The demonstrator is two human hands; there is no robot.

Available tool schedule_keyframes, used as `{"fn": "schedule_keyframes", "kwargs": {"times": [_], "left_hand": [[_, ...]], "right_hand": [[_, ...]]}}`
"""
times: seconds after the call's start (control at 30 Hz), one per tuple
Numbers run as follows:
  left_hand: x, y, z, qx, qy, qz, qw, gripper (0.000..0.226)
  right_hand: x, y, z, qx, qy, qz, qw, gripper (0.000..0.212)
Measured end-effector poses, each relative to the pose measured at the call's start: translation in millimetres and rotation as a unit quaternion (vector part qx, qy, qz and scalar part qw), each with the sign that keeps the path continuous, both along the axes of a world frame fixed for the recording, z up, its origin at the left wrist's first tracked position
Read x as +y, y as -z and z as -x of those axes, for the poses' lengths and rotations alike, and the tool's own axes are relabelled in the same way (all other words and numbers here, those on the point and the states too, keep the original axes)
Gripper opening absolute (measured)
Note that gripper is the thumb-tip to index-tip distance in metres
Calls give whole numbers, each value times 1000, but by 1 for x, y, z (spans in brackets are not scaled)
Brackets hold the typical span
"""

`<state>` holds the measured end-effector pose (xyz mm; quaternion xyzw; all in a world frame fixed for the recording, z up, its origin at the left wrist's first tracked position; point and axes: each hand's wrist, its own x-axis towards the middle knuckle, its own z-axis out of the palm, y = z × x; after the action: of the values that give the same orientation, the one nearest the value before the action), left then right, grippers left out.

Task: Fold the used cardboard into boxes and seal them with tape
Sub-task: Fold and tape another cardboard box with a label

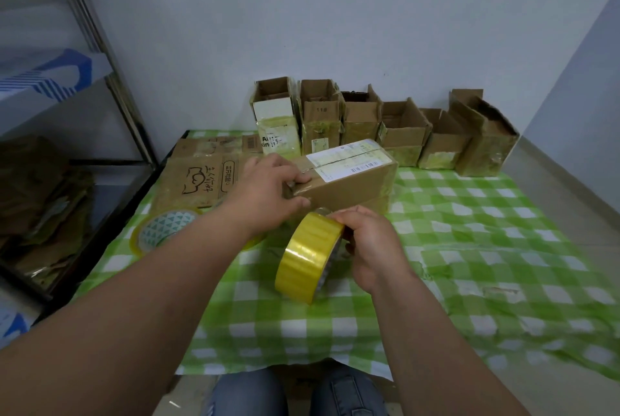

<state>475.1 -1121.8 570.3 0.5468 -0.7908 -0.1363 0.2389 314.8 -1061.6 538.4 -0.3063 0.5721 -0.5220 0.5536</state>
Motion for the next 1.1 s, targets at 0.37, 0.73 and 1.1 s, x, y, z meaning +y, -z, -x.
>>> {"fn": "schedule_keyframes", "kwargs": {"times": [0.37,0.73,1.1], "left_hand": [[-1,4,-19,-54,67,28,996,55],[25,6,-15,80,-11,32,996,54],[64,6,13,333,38,-226,915,47]], "right_hand": [[-5,-1,-4,-24,-5,6,1000,9],[2,-2,-4,13,-25,37,999,15],[22,-16,-9,188,-22,73,979,20]]}}
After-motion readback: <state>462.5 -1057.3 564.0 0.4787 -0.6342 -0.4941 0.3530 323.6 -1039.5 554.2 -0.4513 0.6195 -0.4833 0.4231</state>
